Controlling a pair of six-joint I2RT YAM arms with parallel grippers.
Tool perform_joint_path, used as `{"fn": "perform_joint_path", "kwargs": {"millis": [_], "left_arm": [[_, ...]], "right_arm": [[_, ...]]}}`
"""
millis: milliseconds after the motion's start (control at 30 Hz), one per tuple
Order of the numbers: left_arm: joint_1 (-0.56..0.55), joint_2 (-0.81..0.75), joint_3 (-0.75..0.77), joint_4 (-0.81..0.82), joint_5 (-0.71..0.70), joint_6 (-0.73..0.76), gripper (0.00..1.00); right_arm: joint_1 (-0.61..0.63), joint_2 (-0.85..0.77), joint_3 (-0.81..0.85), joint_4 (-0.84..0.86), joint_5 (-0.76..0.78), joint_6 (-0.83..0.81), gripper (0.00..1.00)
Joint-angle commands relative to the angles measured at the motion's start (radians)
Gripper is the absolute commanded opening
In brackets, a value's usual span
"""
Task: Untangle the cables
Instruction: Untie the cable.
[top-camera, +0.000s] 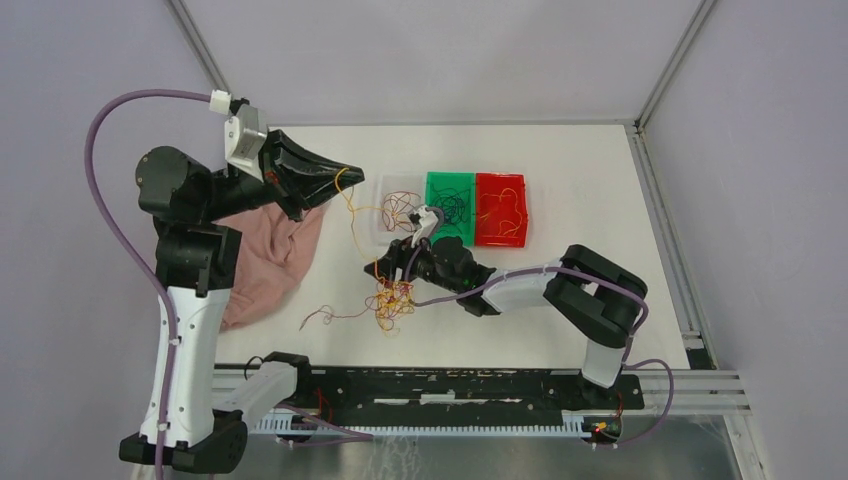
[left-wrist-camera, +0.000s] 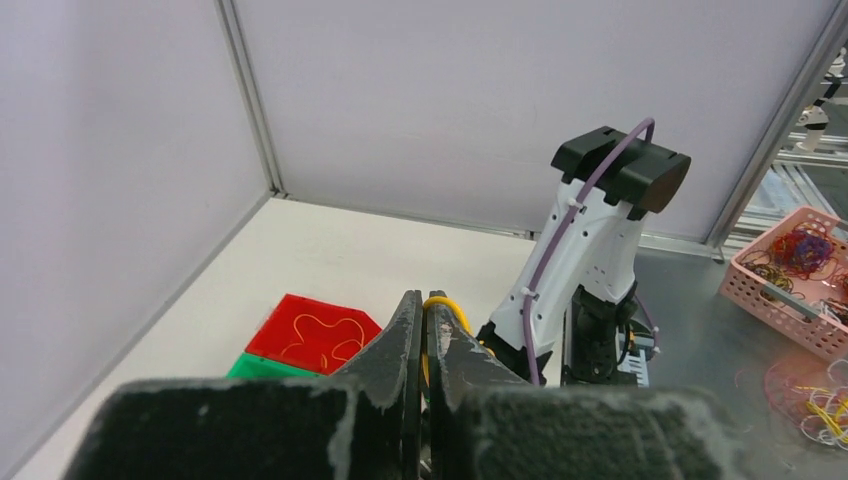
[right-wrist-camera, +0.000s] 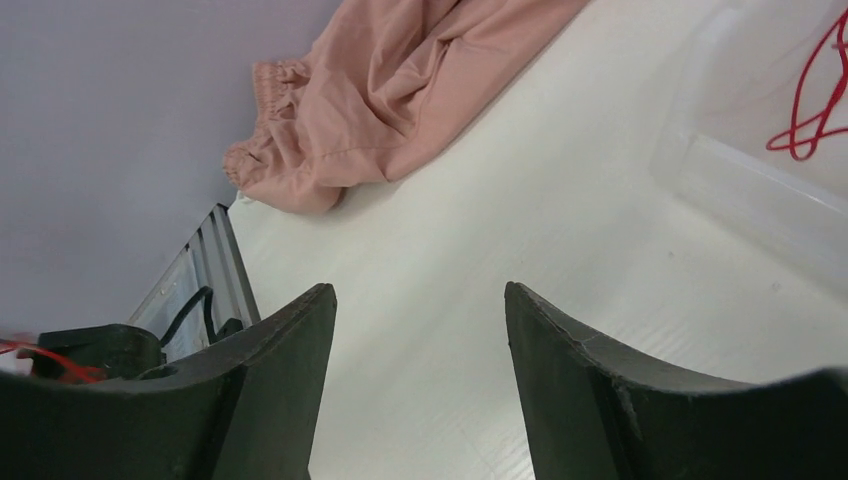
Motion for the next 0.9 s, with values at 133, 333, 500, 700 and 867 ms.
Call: {"fn": "perform_joint_path", "kwargs": {"millis": [133,333,500,700,867], "left_arm": [[-0.004,-0.015,0.008,-0.014,-0.016,-0.002,0.03],[-0.004,-0.088,-0.156,-0.085,-0.011,0.117,0.03],[-0.003,-0.103,-0.217,-0.090,-0.004,0.147,0.03],[-0.004,-0.100,-0.221,-0.111,-0.001,0.169,0.03],[-0.004,-0.110,-0.228,-0.148,0.001,0.220,0.03]], "right_arm": [[-0.028,-0.112,-0.077,0.047,0.044,-0.049,0.70],[-0.130,-0.396,-0.076,-0.116,0.014,-0.123,0.72],[-0.139,-0.532,-0.024,-0.178,-0.056,-0.198,0.72],[-0.137,-0.556,0.021,-0.111,-0.229,-0.114,0.71],[-0.139,-0.586,0.007,-0.021,-0.249,-0.025,0.72]]}}
